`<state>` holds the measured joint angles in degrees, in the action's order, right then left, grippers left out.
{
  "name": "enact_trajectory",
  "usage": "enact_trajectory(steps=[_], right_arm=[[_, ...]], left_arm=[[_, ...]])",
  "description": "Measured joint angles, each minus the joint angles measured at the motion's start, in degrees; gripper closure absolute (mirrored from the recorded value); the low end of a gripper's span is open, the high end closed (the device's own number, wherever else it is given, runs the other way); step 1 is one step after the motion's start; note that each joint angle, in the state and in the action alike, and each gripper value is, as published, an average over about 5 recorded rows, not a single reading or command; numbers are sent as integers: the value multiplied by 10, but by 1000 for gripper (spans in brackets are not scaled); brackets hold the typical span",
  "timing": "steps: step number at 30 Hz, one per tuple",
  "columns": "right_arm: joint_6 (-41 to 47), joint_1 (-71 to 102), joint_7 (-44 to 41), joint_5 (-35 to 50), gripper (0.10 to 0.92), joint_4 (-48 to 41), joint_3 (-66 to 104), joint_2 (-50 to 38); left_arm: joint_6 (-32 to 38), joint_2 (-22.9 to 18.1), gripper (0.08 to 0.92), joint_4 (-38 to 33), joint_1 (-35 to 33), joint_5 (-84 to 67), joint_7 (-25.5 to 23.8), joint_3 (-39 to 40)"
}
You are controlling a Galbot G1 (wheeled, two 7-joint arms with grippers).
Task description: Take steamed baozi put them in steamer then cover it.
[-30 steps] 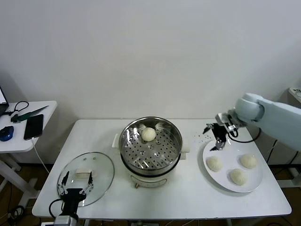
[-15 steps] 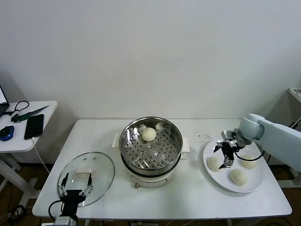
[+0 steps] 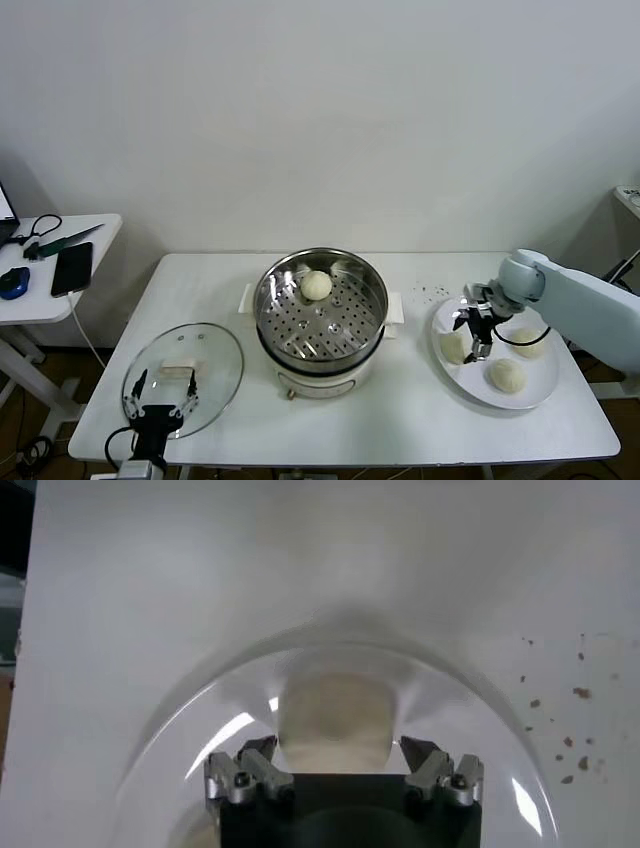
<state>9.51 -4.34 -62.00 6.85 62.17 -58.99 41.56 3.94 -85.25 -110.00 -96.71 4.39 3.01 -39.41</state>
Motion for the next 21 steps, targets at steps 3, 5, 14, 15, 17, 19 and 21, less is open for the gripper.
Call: enact_trajectory(steps=[3, 5, 14, 15, 17, 19, 21], right_arm=[[-1, 3, -1, -2, 203, -5, 1, 4], [-2, 4, -2, -3, 205, -6, 1, 5], [-3, -1, -3, 0, 276, -8, -2, 0], [-2, -3, -3, 2, 282, -7, -2, -1], [0, -8, -2, 6, 296, -4, -5, -5], [3, -15, -1, 11, 306, 0, -10, -9], [5, -26, 1, 20, 313, 5, -16, -13]], left_arm=[[1, -1, 177, 0, -2, 1, 0, 0], [1, -1, 177, 0, -2, 1, 0, 0], [1, -2, 177, -1, -3, 3, 0, 2], [2, -2, 177, -1, -3, 3, 0, 2], [2, -2, 177, -1, -4, 3, 0, 3], [3, -2, 177, 0, -6, 2, 0, 4], [4, -1, 177, 0, -7, 2, 0, 4]])
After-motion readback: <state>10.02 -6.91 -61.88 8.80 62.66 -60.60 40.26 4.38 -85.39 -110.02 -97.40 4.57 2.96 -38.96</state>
